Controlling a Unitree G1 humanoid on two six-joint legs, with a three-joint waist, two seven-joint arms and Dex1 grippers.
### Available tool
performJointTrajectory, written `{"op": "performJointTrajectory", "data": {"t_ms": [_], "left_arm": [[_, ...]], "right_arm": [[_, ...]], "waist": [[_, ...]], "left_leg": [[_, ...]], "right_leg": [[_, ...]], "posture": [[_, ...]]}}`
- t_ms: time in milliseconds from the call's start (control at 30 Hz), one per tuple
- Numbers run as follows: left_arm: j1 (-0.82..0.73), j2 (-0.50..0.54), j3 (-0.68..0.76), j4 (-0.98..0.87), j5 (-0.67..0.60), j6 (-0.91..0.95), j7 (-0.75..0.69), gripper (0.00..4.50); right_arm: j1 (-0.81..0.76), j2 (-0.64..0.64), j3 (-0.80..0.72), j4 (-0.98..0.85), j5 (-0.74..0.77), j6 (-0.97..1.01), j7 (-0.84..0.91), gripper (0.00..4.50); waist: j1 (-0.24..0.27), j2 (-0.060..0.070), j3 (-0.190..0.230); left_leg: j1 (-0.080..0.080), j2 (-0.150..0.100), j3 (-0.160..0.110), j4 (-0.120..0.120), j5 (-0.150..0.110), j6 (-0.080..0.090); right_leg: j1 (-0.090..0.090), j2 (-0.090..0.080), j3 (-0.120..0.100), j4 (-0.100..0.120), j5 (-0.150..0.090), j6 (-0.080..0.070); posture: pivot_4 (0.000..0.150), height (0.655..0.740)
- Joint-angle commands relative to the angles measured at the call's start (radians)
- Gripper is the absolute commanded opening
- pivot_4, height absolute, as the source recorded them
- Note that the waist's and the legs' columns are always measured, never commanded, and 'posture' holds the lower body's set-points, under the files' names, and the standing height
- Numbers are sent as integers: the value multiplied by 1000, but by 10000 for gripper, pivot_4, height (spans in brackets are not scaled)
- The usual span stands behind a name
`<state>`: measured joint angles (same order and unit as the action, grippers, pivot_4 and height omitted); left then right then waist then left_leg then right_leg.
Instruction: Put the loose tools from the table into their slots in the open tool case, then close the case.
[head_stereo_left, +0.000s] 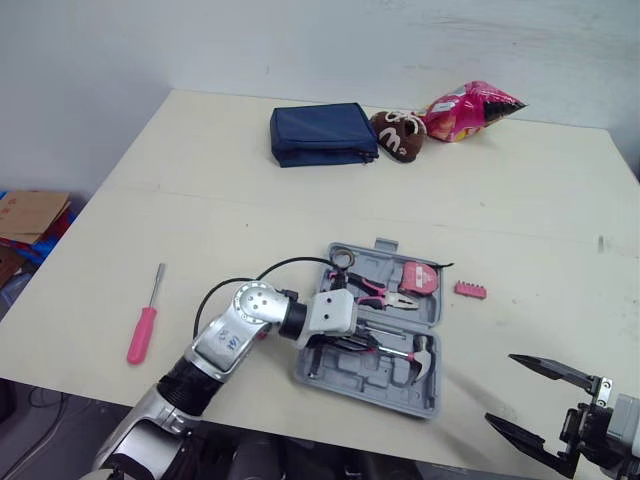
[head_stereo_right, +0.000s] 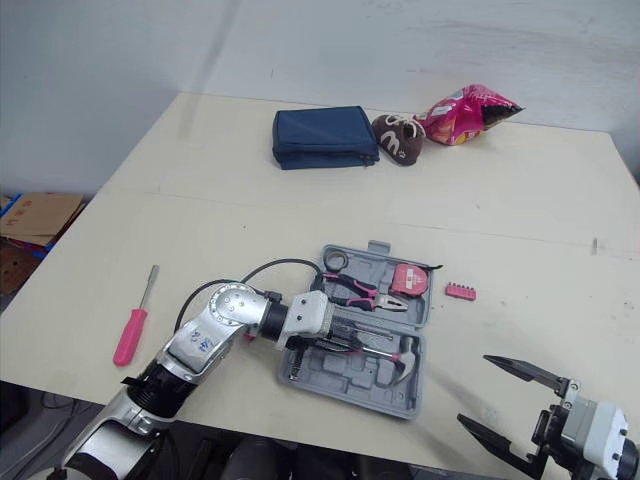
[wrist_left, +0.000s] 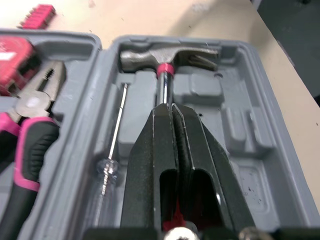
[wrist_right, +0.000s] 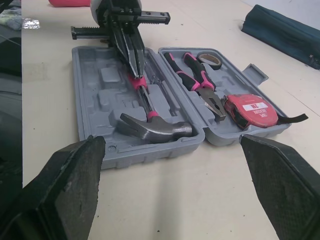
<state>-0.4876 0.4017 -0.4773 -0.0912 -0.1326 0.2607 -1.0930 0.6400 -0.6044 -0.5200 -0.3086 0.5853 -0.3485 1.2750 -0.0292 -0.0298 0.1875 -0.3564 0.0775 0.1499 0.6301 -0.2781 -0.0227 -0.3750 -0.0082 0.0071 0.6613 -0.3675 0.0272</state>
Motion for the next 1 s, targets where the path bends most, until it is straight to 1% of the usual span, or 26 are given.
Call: {"op": "performJointTrajectory", "data": {"t_ms": [33,433,533,667,767,867,1000], "left_arm": [[-8,-3,-26,6,49,21,28,422],[-14,-22,-45,20,77,94,51,422],[-12,-13,-73,20,108,124,58,422],[-10,8,-147,21,160,186,47,422],[-16,18,-197,47,209,182,57,422],[-17,4,-217,80,217,269,74,422],[-15,3,-253,118,228,332,75,422]], "right_arm": [[16,8,-16,-23,15,-18,-5,45000],[22,-3,-4,-91,13,28,-55,45000],[21,-5,-4,-104,12,40,-64,45000],[14,-9,-6,-120,11,59,-77,45000],[10,-11,-6,-128,10,68,-83,45000],[3,-20,-6,-163,11,99,-109,45000],[-8,-31,-7,-206,13,141,-143,45000]], "waist": [[0,0,0],[1,1,-1],[2,1,-2],[2,-1,-3],[2,-1,-9],[2,-3,-19],[4,-5,-32]], "left_leg": [[0,0,0,0,0,0],[1,0,0,0,-2,3],[1,0,0,0,-2,3],[2,0,-1,0,-2,4],[4,-1,-1,0,-3,6],[7,-1,-2,-2,-5,8],[7,-1,-2,-1,-6,10]], "right_leg": [[0,0,0,0,0,0],[1,0,0,0,0,0],[1,-1,0,0,0,0],[4,-1,0,0,0,0],[7,-2,0,-2,0,0],[16,-2,-1,-7,0,-1],[19,-4,-1,-10,0,-1]], "posture": [[1500,7400],[1500,7400],[1500,7400],[1500,7400],[1500,7400],[1500,7400],[1500,7400]]}}
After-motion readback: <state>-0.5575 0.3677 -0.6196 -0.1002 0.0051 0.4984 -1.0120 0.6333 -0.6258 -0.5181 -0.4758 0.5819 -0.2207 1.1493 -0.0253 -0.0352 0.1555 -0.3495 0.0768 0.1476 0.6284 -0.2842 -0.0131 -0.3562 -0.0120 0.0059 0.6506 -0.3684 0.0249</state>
